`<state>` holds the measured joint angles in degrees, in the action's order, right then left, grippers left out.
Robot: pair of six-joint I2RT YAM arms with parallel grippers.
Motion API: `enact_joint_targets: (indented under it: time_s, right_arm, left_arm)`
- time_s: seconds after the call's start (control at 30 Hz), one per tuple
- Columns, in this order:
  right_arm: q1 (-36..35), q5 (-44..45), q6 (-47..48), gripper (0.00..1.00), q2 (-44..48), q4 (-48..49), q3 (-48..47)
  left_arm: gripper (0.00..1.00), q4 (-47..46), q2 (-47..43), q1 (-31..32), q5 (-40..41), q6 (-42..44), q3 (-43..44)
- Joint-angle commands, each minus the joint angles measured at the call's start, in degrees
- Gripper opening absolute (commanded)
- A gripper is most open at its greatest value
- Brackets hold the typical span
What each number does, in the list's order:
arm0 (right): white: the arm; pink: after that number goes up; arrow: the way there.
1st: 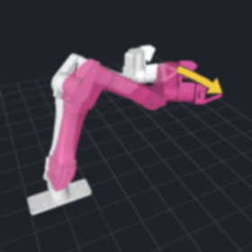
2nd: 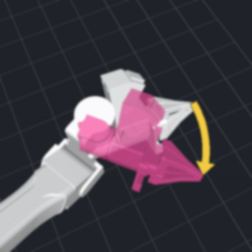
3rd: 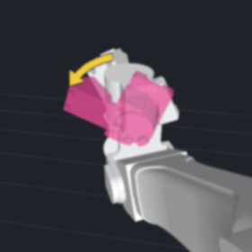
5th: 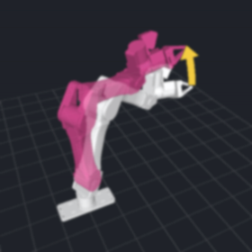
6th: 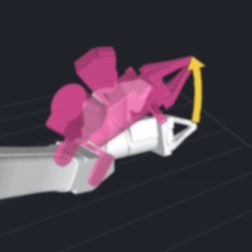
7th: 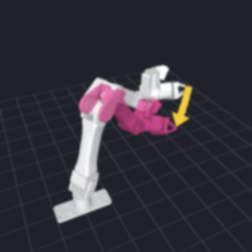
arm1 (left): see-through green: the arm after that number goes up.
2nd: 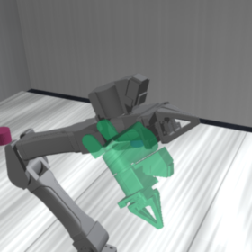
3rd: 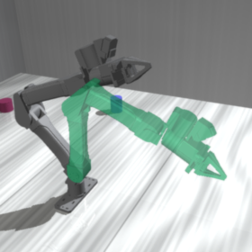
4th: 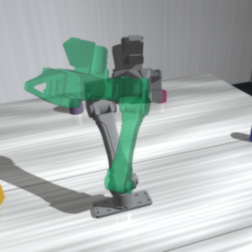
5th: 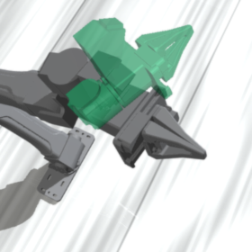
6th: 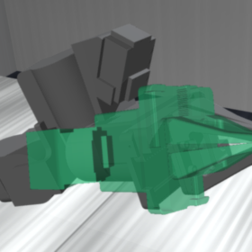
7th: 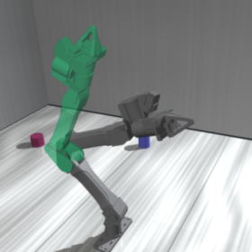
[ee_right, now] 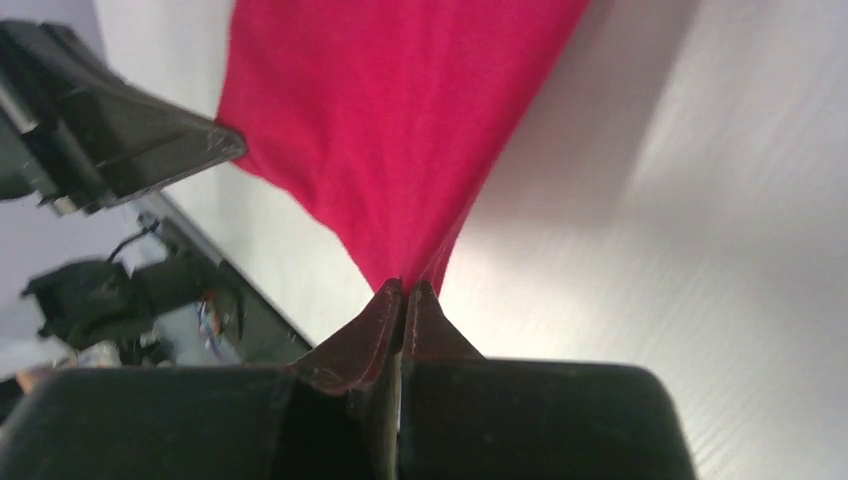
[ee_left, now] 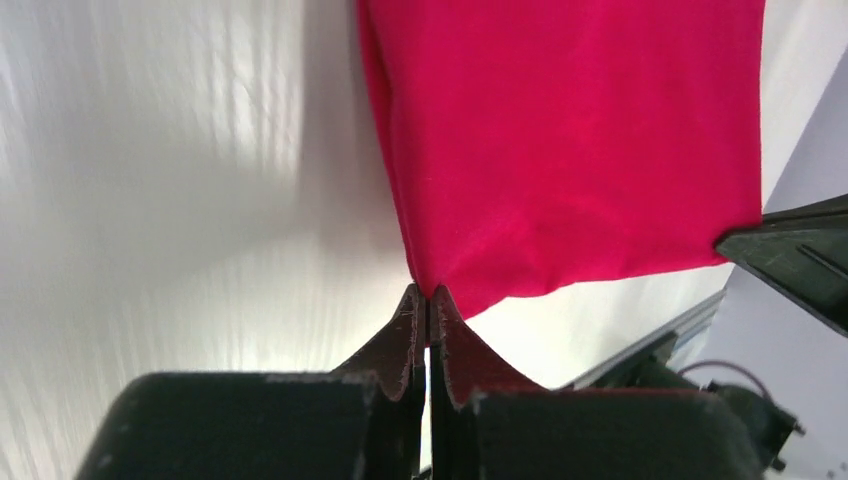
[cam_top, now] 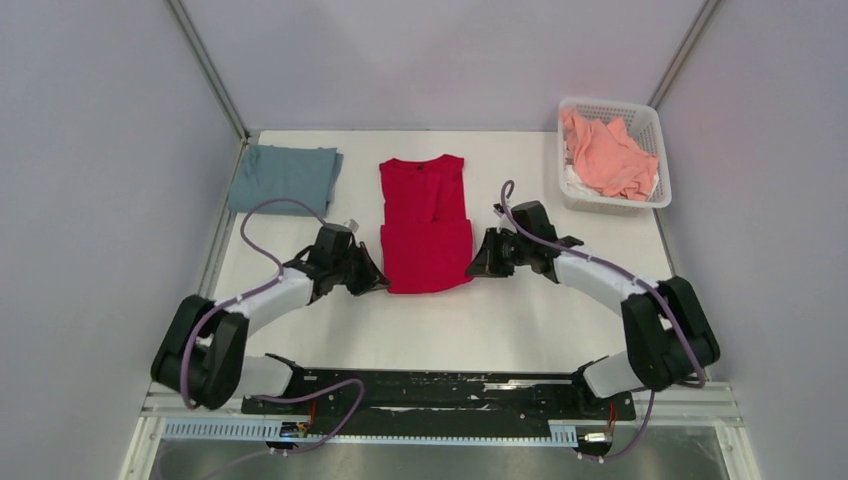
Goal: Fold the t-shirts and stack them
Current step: Grab one side of the 2/3 rectangular tshirt with both arms, then fold the long partially folded tshirt into a neat square
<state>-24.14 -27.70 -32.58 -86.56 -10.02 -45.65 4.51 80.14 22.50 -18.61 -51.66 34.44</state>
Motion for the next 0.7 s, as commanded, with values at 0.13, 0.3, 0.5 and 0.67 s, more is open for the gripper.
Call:
enact_joint_targets:
  time_s: [0.13,0.3,0.5,0.67]
  right_arm:
    - [-6.5,-17.6,6.4,0.00,20.7,-21.4,1.2]
    - [-6.7,-24.2,5.8,0.00,29.6,-26.0,-0.3]
    - [-6.3,-24.9,4.7,0.00,32.7,-27.0,-2.5]
    - [-3.9,-21.5,5.2,0.00,32.3,-27.3,-3.8]
  left_arm:
    - [0.00,17.4,-30.9,8.9,6.5,0.4,-5.8]
    - [0.00,24.5,-47.4,10.4,5.4,-0.2,-5.1]
    - [0.00,24.5,-50.4,10.5,4.9,0.8,-1.7]
    - [0.00,19.7,-44.1,10.5,5.3,2.8,1.0]
